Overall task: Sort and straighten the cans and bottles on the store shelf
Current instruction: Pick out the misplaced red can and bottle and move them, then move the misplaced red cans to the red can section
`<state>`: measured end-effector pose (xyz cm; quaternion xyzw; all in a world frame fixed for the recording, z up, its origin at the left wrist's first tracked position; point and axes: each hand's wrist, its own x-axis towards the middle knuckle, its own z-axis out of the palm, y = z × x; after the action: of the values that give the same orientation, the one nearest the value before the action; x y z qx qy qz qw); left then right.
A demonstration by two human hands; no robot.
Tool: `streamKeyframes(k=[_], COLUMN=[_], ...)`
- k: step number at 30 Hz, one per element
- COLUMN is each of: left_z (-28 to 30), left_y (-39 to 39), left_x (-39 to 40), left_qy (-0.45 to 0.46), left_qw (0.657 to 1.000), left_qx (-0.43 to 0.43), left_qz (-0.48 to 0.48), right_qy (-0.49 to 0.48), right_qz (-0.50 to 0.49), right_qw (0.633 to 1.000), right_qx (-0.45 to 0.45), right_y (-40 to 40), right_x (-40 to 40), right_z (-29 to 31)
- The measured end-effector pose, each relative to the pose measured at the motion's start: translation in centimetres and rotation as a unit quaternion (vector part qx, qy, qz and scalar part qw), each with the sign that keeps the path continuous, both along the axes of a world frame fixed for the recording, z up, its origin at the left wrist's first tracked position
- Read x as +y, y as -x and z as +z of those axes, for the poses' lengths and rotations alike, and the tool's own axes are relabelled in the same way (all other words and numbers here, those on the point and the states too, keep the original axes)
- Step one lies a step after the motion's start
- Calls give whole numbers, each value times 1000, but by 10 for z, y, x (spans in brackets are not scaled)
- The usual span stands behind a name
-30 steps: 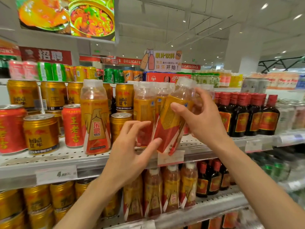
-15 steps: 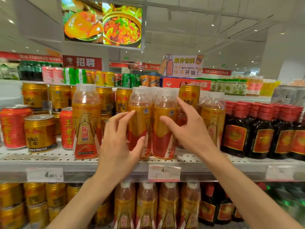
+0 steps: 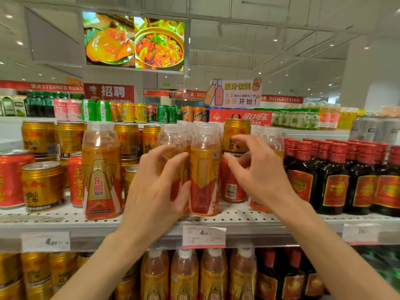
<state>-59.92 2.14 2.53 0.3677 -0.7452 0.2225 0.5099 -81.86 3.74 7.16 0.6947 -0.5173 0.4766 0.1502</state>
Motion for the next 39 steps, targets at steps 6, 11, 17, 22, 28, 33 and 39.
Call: streamKeyframes(k=[6, 11, 17, 22, 28, 33, 39], left_z=[17, 18, 16, 14, 12, 8, -13], left_y=[24, 23, 17, 17, 20, 29, 52], left_x=[-13, -15, -16, -14, -11, 1, 20], left_qy=[18, 10, 7, 4, -15, -51, -137], left_qw=[992, 992, 993, 994, 996, 996, 979], left_qx=[-119, -119, -115, -112, -88, -47, 12], left_qz=[38, 33, 17, 14, 0, -50, -153], right_qy=[-3, -54, -73, -44, -30, -62, -129], right_qz=[-99, -128, -102, -74, 33, 98, 166], right_qw=[993, 987, 991, 996, 993, 974, 935], right_qx=[58, 76, 51, 34, -105, -196, -287], right_y=[11, 8, 10, 17, 26, 31, 32], right_x=[-18, -28, -19, -13, 1, 24, 46], right_z=[37, 51, 58, 54, 48, 34, 0])
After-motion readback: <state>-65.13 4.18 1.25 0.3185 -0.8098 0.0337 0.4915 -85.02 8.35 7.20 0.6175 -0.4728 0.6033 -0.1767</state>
